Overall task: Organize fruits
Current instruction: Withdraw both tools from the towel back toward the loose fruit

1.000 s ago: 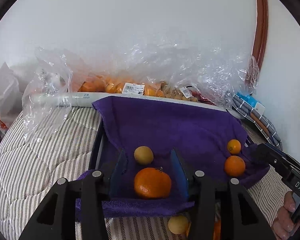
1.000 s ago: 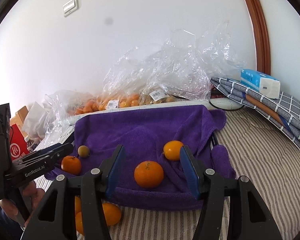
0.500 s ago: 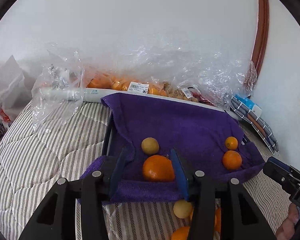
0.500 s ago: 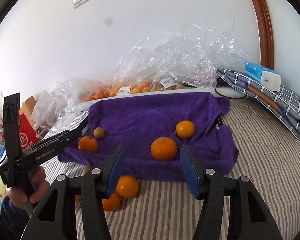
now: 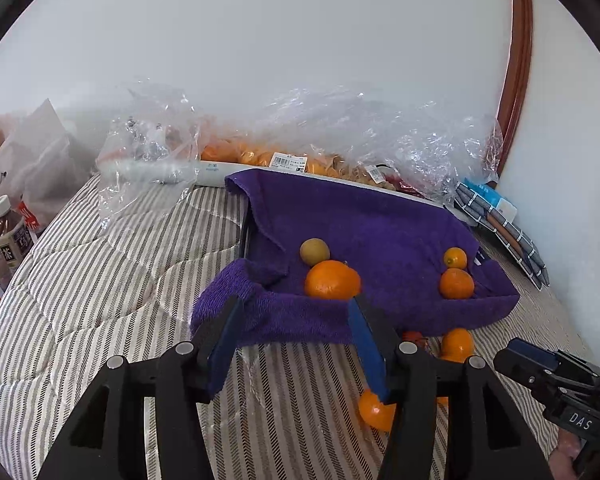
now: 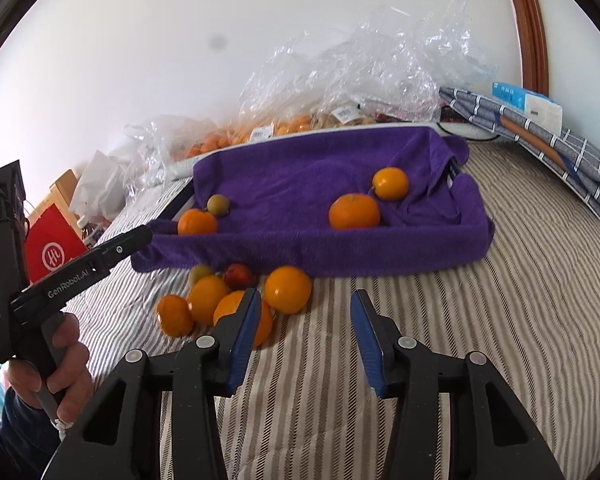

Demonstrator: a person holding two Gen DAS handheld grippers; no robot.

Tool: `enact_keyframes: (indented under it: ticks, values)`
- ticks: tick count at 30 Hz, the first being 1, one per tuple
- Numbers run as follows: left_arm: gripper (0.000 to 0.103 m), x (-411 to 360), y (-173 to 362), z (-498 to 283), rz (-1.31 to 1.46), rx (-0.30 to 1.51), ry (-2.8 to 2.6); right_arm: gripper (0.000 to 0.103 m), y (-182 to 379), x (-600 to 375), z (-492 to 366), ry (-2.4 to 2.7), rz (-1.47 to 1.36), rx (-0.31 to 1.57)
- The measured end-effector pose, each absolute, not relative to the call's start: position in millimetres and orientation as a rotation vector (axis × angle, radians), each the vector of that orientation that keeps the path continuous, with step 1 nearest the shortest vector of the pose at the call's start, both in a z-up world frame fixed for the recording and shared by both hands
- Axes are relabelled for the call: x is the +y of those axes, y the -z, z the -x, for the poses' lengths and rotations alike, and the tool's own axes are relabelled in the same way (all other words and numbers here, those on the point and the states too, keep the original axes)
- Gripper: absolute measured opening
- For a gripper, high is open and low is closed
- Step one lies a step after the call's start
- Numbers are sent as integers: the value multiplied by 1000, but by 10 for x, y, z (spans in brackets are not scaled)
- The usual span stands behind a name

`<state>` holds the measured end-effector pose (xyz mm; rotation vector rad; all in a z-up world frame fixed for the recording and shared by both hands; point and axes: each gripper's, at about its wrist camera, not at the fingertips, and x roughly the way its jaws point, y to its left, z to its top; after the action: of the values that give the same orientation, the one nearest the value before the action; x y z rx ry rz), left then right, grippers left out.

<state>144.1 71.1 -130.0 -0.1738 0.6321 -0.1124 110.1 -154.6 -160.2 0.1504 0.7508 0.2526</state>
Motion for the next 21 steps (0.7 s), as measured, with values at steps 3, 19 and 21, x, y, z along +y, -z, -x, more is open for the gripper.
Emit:
enact_keyframes:
  ticks: [3, 19, 21]
  values:
    - [52, 740, 1295, -1357, 176, 630, 110, 47, 1649, -1479, -1100, -266, -142, 776]
    - [52, 866, 1300, -1260, 234, 646, 91, 53, 1660, -1310, -1216, -251, -63, 780]
    - [52, 888, 1307, -1263, 245, 650, 85, 57, 1659, -1322, -1245, -236, -59, 778]
